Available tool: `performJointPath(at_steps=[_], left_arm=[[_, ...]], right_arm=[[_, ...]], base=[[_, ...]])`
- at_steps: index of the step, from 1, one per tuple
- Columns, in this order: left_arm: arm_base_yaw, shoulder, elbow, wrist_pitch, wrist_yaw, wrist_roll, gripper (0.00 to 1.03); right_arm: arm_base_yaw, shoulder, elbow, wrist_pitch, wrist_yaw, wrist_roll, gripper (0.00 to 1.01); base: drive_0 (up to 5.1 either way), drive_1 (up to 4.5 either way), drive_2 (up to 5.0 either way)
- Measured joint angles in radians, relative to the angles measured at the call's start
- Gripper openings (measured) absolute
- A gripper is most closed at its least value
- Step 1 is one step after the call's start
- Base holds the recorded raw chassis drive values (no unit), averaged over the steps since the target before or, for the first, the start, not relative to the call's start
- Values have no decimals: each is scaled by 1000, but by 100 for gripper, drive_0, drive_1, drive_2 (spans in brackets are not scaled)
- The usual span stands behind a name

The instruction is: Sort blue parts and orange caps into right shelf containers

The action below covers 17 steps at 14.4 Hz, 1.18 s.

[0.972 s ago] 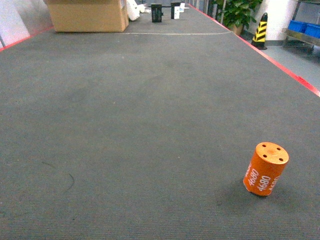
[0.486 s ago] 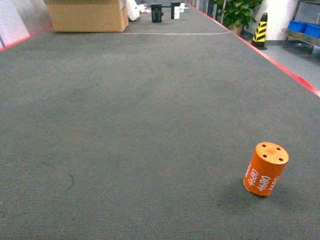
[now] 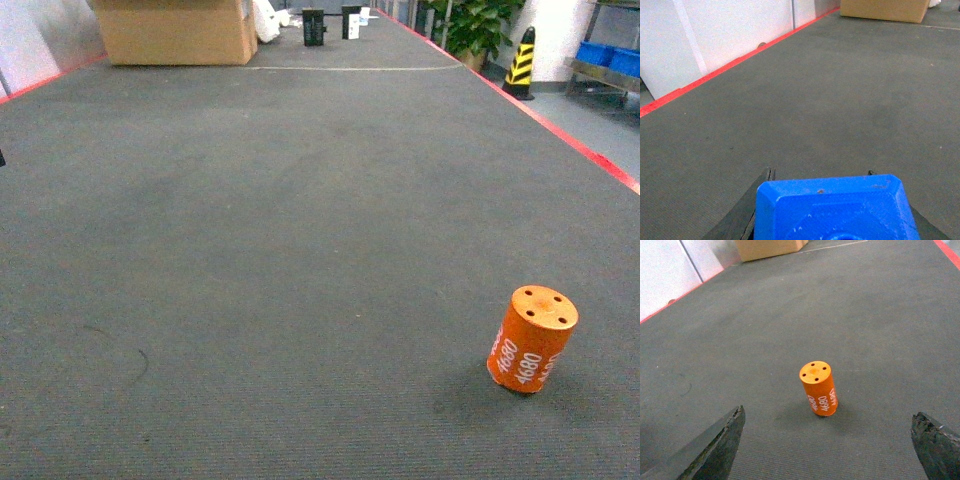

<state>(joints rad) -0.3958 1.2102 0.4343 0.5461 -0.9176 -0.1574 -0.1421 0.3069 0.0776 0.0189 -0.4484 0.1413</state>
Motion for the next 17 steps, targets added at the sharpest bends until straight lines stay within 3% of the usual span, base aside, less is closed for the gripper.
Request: performJointPath(at_steps=[3, 4, 6, 10, 12, 17], left_arm=[[0, 0, 0, 0, 0, 0, 45], [0, 0, 0, 0, 0, 0, 45], [0, 0, 0, 0, 0, 0, 45], [0, 0, 0, 0, 0, 0, 45], [0, 0, 0, 0, 0, 0, 45], [0, 0, 0, 0, 0, 0, 45]], right_arm=[[121, 63, 15, 79, 69, 0, 98], [174, 108, 26, 129, 101, -1, 98], [237, 228, 46, 245, 140, -8, 98], [230, 554, 92, 523, 153, -66, 98], [206, 715, 114, 617, 148, -85, 98], [204, 1000, 141, 782, 144, -117, 98]], base=[[0, 0, 0], [0, 0, 0], [0, 0, 0], [0, 0, 0], [0, 0, 0], [0, 0, 0]])
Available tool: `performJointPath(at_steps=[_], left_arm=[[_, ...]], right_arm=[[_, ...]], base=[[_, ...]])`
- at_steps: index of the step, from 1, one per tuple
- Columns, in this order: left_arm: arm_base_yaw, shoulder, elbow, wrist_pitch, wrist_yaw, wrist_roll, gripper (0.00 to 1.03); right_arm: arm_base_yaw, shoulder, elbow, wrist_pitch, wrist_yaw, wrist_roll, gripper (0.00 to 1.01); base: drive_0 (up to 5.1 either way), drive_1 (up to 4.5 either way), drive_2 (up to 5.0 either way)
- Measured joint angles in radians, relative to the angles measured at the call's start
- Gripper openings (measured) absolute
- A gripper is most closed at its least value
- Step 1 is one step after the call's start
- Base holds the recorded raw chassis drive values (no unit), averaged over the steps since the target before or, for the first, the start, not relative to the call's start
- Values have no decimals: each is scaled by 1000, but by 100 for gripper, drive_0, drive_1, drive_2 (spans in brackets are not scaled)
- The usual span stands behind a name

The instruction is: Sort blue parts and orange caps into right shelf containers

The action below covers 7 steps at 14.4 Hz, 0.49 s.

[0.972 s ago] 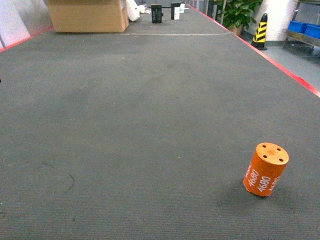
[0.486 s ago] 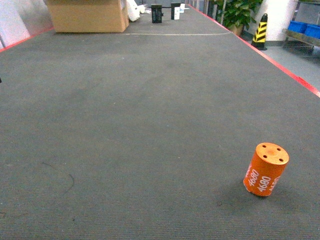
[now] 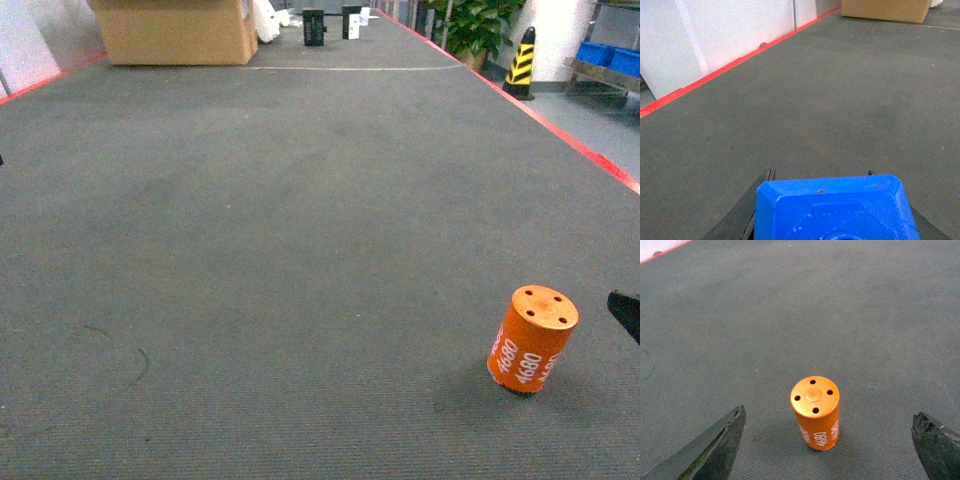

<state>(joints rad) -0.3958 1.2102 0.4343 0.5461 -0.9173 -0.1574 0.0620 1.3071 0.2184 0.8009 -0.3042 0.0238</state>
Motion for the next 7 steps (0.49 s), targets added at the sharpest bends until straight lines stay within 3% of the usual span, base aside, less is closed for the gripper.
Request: performJointPath(at_steps=[7], left_arm=[[0, 0, 0, 0, 0, 0, 45]], right_arm=[[58, 283, 101, 116, 57, -16, 98]], base=[[0, 0, 0]])
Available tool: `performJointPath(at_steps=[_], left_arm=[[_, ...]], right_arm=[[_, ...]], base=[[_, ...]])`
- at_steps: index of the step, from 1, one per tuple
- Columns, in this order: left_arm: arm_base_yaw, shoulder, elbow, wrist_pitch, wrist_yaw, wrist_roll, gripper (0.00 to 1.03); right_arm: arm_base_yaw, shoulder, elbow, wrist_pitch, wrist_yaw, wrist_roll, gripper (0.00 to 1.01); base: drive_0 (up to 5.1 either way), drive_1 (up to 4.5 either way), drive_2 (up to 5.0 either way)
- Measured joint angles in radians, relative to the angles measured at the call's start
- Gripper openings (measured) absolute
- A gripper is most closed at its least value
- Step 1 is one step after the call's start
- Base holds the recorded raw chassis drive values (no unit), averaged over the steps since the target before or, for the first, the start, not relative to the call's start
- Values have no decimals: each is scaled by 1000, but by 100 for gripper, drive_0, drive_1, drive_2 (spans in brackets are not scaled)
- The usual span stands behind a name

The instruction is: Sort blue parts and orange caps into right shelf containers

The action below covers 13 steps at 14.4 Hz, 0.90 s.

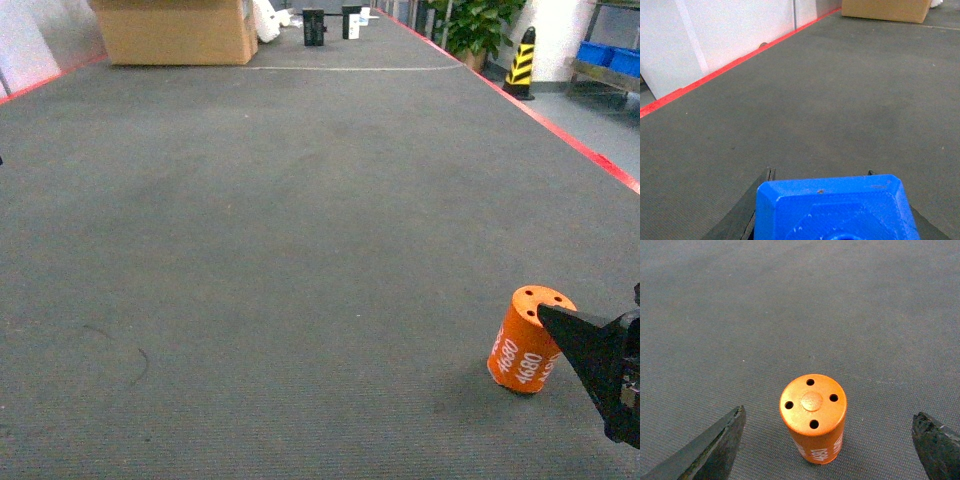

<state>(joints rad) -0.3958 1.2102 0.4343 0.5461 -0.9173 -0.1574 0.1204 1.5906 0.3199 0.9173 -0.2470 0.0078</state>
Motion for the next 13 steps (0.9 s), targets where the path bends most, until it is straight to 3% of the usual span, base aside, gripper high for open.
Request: performJointPath(at_steps=[13], left_arm=[[0, 0, 0, 0, 0, 0, 45]], right_arm=[[72, 243, 143, 44, 60, -10, 98]], base=[[0, 0, 0]])
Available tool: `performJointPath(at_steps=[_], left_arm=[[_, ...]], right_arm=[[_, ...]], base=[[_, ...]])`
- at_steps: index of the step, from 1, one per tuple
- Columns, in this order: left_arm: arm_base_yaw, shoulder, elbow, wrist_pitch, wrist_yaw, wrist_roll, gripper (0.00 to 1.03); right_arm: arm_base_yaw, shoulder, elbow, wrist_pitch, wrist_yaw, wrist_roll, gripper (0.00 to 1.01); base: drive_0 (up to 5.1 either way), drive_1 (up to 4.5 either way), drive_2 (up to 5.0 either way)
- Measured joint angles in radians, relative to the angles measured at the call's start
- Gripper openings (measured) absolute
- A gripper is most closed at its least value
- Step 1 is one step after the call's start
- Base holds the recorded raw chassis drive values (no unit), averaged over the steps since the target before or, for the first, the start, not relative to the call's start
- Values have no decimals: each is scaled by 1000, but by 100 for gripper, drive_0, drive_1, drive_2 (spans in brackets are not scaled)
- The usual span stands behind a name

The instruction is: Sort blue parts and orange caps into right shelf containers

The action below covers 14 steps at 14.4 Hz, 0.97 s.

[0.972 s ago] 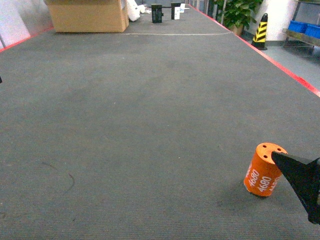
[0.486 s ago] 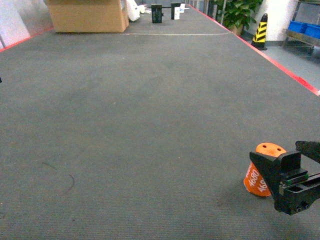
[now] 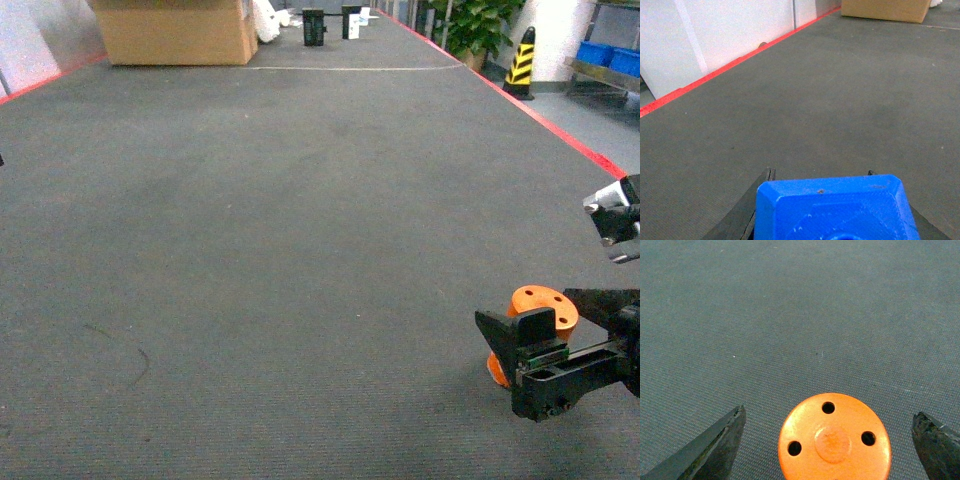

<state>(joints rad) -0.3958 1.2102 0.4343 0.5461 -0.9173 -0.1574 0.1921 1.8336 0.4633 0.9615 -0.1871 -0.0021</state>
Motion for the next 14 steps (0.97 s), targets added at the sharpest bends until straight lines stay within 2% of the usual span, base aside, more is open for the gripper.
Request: performJointPath(at_steps=[5, 8, 14], left_arm=[[0, 0, 0, 0, 0, 0, 45], [0, 0, 0, 0, 0, 0, 45], [0, 0, 0, 0, 0, 0, 45]], right_arm=[[25, 72, 51, 9, 19, -10, 98], [24, 151, 121, 8, 55, -18, 98], [24, 206, 151, 27, 66, -30, 98]], base=[[0, 0, 0], [0, 0, 0], [0, 0, 0]])
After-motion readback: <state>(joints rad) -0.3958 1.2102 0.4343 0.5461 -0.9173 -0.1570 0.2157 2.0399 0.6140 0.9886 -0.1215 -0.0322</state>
